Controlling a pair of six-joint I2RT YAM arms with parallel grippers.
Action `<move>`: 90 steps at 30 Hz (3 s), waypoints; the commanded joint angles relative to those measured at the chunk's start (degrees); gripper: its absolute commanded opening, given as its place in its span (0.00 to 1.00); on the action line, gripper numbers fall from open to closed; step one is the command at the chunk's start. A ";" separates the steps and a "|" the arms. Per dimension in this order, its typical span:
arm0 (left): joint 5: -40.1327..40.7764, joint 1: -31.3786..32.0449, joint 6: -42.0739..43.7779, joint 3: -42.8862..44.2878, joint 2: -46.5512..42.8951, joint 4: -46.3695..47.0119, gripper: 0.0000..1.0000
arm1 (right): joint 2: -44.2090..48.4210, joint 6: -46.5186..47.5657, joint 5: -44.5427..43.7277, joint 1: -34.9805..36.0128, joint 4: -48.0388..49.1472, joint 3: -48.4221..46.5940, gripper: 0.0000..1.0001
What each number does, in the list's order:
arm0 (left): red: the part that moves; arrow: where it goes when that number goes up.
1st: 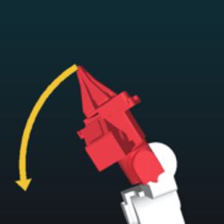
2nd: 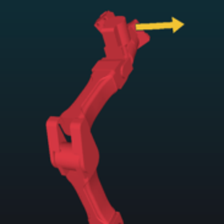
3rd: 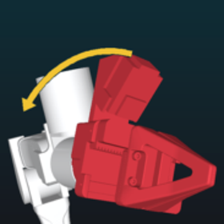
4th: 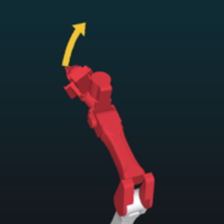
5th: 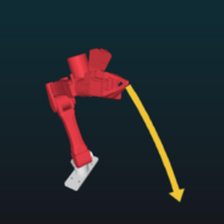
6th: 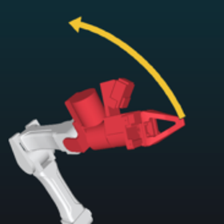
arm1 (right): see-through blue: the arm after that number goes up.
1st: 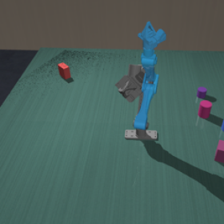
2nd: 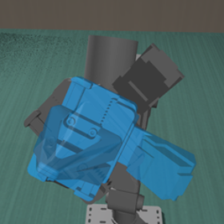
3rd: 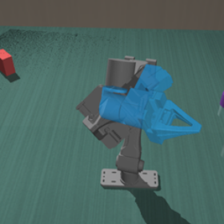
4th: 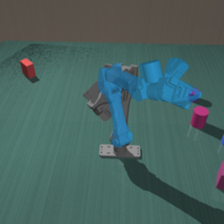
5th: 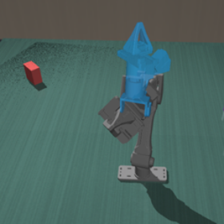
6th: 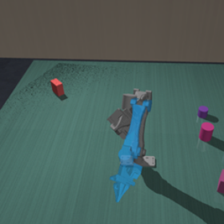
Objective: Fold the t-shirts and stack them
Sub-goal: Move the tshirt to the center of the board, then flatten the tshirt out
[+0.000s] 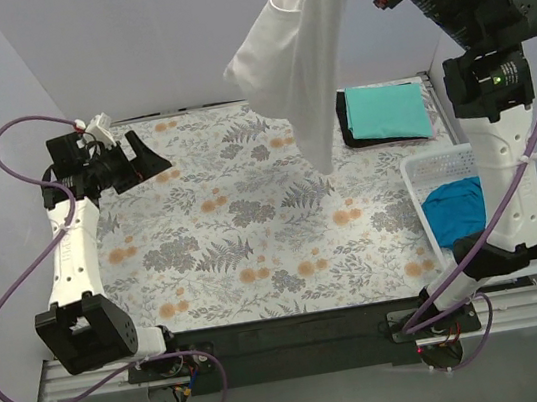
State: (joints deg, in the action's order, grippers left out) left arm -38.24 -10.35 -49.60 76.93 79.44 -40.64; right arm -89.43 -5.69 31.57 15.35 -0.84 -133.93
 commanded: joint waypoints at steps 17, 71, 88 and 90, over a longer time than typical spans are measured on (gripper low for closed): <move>-3.25 -0.90 28.68 -1.69 -0.96 -10.24 0.89 | 21.76 35.38 -1.64 -19.49 -33.85 62.65 0.98; 4.58 11.06 4.96 11.67 36.93 -2.70 0.21 | -39.87 31.53 -3.53 18.40 -34.75 20.90 0.19; -0.69 7.61 14.51 13.16 15.84 -4.17 0.00 | -8.06 39.18 -6.51 12.16 -35.28 40.13 0.01; -3.06 13.67 19.61 13.69 13.30 -9.17 0.00 | -4.98 38.48 -6.96 11.89 -35.98 41.99 0.01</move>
State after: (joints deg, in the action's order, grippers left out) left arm -37.01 -3.03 -38.85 89.21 97.43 -43.59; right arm -96.14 31.09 25.78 26.61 -35.66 -95.90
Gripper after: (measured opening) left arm 0.030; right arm 0.019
